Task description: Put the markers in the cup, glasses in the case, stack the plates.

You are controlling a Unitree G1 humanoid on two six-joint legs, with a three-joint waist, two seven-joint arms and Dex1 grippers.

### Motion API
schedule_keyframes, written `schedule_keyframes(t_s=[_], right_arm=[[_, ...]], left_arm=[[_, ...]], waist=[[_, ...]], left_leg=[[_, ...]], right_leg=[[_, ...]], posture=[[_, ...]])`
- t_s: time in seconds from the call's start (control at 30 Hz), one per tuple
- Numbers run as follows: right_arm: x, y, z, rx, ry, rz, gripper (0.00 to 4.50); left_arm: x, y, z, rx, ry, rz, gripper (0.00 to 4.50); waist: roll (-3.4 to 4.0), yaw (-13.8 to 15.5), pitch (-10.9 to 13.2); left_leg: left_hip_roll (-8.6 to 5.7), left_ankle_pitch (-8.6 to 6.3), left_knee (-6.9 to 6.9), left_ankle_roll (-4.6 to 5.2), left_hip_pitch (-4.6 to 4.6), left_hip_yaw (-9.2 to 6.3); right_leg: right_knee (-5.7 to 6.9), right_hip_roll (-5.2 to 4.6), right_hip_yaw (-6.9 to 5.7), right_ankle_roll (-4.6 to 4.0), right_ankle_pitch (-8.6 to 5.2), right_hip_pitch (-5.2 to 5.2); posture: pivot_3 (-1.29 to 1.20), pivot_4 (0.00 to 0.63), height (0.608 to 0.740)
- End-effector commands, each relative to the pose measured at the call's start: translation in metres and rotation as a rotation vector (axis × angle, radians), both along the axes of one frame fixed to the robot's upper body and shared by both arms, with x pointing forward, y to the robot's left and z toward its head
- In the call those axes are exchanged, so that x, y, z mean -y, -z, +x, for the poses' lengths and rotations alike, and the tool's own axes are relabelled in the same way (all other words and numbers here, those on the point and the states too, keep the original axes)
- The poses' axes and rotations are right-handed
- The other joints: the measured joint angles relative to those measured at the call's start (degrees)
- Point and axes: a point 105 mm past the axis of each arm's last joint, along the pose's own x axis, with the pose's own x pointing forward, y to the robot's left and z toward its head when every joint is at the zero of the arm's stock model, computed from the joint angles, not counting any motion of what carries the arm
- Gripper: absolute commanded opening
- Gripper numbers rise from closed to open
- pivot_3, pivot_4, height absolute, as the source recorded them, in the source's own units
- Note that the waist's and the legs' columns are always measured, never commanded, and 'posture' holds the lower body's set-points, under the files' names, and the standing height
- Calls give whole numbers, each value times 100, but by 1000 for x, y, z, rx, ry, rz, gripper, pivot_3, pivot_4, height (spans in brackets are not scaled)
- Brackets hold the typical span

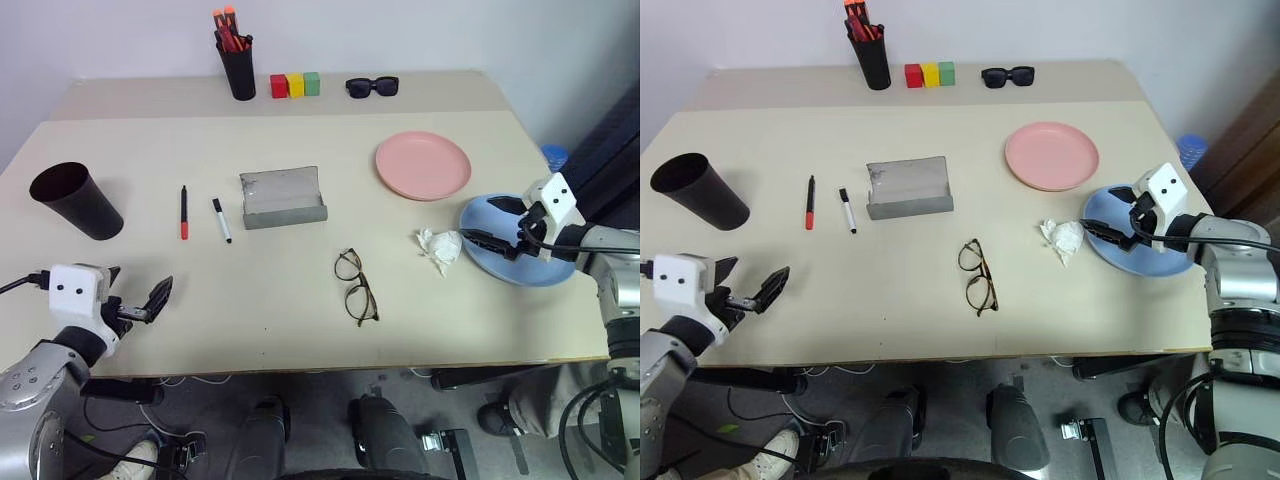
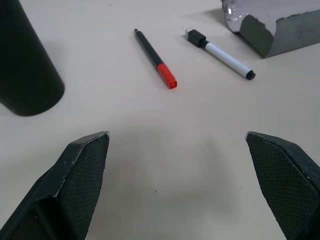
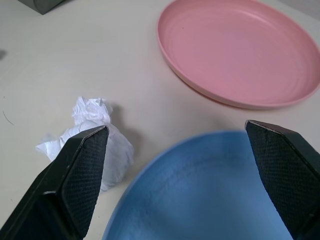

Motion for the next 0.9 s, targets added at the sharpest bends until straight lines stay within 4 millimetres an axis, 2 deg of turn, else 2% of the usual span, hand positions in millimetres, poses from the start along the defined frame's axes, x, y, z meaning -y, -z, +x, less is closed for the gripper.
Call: schedule_keyframes(t_s=[0.03,0.2,0.47,0.63,0.77,0.9], right_arm=[[-5,-12,1,50,-15,6,4453],[-10,-14,2,61,-18,14,4453],[-19,-24,4,80,-40,-3,4453],[-50,-28,10,124,-104,-3,4453],[-83,-34,16,172,-172,-24,4453],[-118,-45,10,232,-258,-15,4453]], left_arm=[[5,-12,2,39,17,21,4500],[1,-6,4,37,-2,23,4500],[7,-3,8,33,-6,1,4500],[6,-12,21,55,-61,-34,4500],[11,-25,42,91,-111,-71,4500],[19,-24,67,-8,-190,-84,4500]], waist=[[0,-4,0],[0,-3,0],[0,1,0],[0,-8,0],[0,-1,0],[-2,19,-1]], left_leg=[[0,0,0,0,0,0],[0,0,0,0,1,0],[0,0,1,0,1,0],[1,0,3,0,4,-1],[0,0,7,0,3,-2],[-3,0,8,0,1,-8]], right_leg=[[0,0,0,0,0,1],[1,0,0,0,0,1],[1,0,0,0,0,2],[6,2,0,1,1,2],[8,2,-1,3,2,2],[8,2,-4,5,3,3]], posture=[[0,150,740],[0,150,740],[0,150,740],[0,150,740],[0,150,740],[0,150,740]])
